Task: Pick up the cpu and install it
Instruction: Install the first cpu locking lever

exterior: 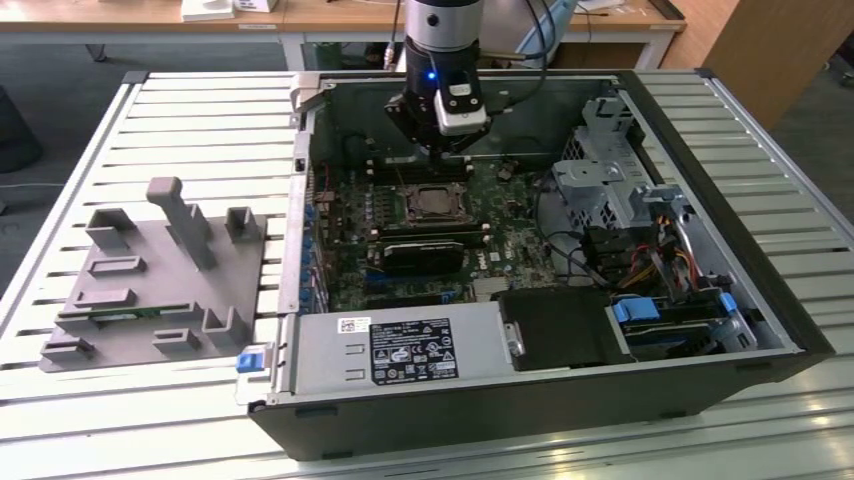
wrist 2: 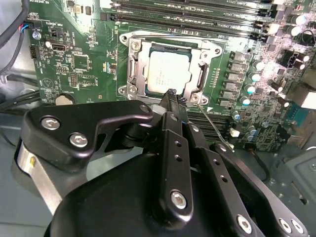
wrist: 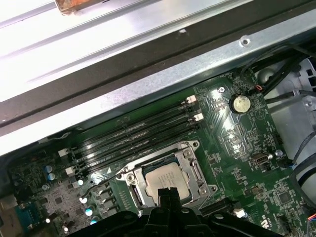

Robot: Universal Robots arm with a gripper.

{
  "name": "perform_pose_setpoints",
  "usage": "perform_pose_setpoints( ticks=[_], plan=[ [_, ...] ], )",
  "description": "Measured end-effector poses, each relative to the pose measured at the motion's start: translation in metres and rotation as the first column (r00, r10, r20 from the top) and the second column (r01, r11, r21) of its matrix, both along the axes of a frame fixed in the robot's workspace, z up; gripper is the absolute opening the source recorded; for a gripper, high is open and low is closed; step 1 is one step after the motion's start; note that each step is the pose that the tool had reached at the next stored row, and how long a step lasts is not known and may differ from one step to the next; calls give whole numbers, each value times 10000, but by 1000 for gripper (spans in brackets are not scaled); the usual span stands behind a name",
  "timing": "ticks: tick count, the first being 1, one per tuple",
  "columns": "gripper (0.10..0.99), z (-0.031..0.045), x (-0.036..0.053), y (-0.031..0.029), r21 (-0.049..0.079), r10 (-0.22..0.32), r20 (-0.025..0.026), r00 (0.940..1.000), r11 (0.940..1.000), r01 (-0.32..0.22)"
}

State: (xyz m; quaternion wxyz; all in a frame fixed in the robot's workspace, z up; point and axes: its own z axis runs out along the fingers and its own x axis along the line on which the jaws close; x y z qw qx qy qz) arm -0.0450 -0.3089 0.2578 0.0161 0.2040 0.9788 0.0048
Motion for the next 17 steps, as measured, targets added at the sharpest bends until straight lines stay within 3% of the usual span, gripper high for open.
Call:
perform_pose_setpoints(
  ticks=[17],
  plan=[
    [106, 0, 0, 0, 0, 764, 0, 9971, 9971, -764]
  ],
)
